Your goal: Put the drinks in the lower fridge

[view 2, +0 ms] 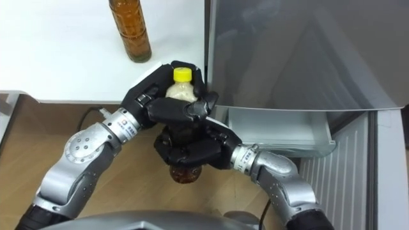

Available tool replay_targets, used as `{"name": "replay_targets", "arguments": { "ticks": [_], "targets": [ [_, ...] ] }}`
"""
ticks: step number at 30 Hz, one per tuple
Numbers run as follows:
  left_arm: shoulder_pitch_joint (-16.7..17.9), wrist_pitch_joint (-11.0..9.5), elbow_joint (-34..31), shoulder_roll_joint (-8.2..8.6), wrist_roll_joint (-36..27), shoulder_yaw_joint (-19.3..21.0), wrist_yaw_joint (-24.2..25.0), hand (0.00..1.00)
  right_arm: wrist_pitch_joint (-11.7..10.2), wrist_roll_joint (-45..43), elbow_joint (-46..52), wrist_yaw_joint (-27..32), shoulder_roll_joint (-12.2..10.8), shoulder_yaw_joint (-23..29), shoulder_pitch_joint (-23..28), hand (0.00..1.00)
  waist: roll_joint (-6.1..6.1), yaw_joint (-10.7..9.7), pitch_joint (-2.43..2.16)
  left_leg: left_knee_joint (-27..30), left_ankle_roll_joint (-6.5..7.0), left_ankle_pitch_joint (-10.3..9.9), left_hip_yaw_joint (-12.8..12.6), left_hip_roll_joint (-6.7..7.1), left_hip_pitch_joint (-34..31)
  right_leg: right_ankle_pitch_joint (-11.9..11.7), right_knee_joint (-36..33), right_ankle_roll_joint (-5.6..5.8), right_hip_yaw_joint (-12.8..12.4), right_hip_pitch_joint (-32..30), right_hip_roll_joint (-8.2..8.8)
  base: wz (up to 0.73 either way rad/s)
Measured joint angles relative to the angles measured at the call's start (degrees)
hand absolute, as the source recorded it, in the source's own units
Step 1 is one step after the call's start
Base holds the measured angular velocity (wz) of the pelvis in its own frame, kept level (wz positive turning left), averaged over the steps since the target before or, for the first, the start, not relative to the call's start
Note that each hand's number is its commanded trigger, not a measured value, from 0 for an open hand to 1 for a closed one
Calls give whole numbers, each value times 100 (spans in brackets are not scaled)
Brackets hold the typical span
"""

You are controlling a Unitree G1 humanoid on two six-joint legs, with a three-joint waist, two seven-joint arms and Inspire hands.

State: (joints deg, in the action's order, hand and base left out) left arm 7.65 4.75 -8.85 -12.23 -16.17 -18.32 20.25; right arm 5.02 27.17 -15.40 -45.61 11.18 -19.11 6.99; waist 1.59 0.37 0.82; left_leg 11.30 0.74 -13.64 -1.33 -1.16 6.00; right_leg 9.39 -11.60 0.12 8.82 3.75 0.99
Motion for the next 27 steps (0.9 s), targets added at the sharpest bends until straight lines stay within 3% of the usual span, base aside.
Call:
{"name": "replay_targets", "arguments": {
  "ticks": [9,13,20,27],
  "targets": [
    [-35,-1,-6,-35,11,7,26,0,76,-79,-6,-5,147,-98,0,100,-20,-10,6,43,0,0,4,0,-30,-1,7,-1,19,-3,5,0],
    [-54,-2,-6,-43,5,7,54,0,98,-177,-6,-21,215,-110,1,100,-78,-3,24,41,0,0,9,0,-34,-2,6,-3,47,1,10,2],
    [-94,-2,-22,-46,13,13,76,0,233,-305,-7,-95,293,-150,3,100,-217,6,12,33,-3,-1,11,-5,-35,-6,5,-8,57,-2,6,0],
    [-143,-1,-93,-109,12,35,130,0,265,-536,-133,-234,340,-225,4,100,-200,11,8,35,-3,-1,12,-3,-36,-5,4,-8,58,-6,9,0]
  ]
}}
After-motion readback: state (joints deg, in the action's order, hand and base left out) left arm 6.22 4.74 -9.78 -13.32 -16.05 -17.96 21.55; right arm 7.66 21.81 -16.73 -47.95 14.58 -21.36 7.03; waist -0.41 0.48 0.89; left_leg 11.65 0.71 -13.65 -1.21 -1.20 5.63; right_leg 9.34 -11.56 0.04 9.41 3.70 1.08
